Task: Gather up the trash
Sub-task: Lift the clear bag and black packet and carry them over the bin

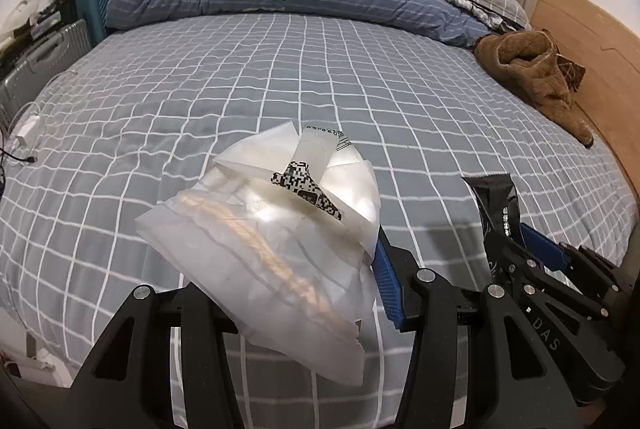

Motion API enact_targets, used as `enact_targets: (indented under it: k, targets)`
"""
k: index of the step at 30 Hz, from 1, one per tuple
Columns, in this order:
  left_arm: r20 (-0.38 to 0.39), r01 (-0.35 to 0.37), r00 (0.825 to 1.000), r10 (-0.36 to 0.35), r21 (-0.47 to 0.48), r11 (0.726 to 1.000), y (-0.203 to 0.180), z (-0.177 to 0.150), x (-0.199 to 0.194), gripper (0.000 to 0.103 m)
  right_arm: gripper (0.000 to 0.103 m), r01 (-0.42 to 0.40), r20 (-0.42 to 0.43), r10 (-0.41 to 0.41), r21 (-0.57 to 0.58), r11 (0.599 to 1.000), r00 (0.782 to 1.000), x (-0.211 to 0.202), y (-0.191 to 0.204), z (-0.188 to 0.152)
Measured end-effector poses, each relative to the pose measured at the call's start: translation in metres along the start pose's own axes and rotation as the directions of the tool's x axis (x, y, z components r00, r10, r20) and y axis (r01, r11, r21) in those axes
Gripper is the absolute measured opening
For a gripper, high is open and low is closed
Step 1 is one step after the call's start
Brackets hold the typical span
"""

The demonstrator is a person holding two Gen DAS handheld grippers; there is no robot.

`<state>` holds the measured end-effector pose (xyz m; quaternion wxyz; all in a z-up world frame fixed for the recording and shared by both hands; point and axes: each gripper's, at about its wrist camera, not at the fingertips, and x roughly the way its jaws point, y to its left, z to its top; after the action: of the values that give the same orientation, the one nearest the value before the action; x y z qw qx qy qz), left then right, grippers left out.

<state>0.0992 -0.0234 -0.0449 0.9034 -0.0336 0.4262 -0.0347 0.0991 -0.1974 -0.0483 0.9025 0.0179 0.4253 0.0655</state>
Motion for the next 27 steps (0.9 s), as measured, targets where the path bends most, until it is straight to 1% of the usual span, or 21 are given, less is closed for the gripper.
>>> enact_targets:
  k: [11, 22, 27]
  targets:
    - [-0.008, 0.008, 1.000, -0.008, 0.009, 1.000, -0.007, -0.038, -0.033, 0.049, 0.033, -0.001, 0.015, 0.002, -0.012, 1.000, 1.000, -0.039, 0.005, -0.030]
    - [-0.021, 0.014, 1.000, -0.014, 0.007, 1.000, -0.008, -0.077, -0.063, 0.049, 0.033, 0.001, 0.018, 0.000, -0.025, 1.000, 1.000, -0.067, 0.005, -0.055]
    - [-0.031, 0.014, 0.999, -0.014, -0.006, 1.000, -0.006, -0.088, -0.071, 0.049, 0.033, 0.000, 0.006, 0.000, -0.032, 0.999, 1.000, -0.076, 0.007, -0.072]
